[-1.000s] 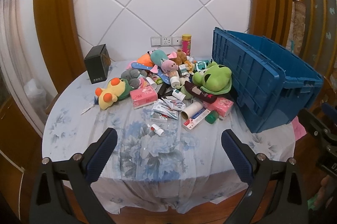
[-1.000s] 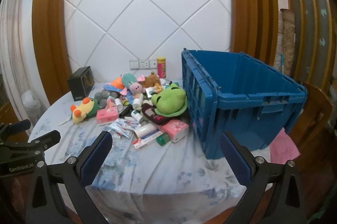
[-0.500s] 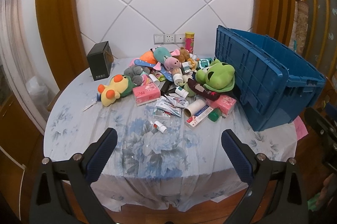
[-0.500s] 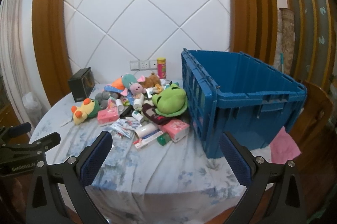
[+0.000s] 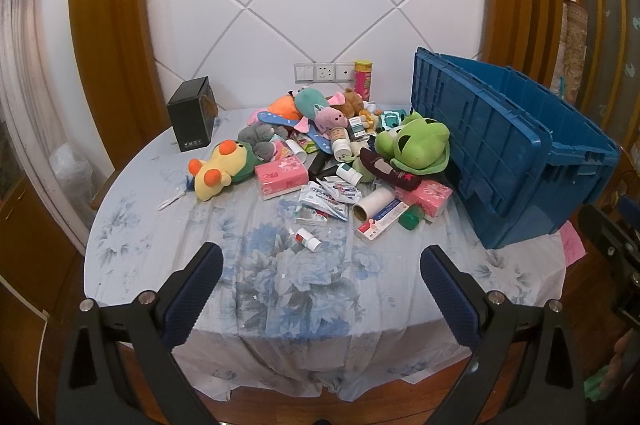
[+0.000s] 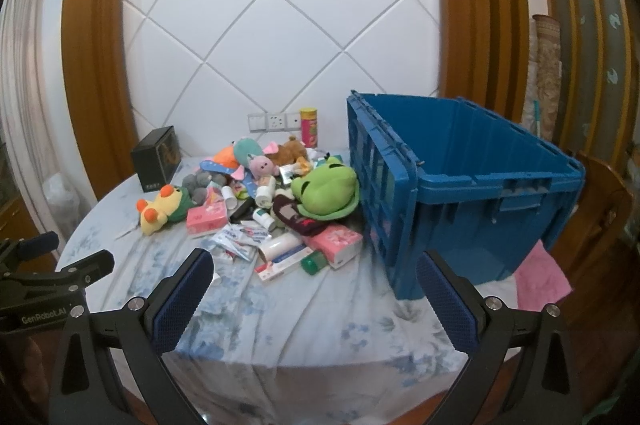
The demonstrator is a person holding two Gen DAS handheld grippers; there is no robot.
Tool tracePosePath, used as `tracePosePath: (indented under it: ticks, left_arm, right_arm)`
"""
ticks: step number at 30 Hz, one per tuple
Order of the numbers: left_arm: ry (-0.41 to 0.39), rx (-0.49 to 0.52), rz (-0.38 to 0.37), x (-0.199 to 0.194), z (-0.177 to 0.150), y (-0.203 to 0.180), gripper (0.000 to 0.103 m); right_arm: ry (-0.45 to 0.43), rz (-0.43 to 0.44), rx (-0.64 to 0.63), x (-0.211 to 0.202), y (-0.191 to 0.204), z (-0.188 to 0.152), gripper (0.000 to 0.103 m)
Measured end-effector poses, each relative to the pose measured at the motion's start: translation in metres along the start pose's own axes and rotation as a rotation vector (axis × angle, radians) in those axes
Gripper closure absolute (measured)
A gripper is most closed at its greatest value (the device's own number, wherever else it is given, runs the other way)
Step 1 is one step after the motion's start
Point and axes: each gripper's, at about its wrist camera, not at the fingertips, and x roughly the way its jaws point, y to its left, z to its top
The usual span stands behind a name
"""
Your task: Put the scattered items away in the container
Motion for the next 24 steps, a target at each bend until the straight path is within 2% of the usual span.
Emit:
tracePosePath:
  ticks: [16, 24]
  left_arm:
    - [0.023, -0.004, -0.006, 0.015, 0.002, 0.014, 0.002]
    - [0.055, -0.013, -0.010, 0.043, 0.003, 0.036, 0.002]
  right_arm:
    - [0.026, 0.000, -0.009, 0.017, 0.014, -0.001, 0.000]
    - [0.057, 0.011, -0.013, 0.043, 0.027, -0.001, 0.000]
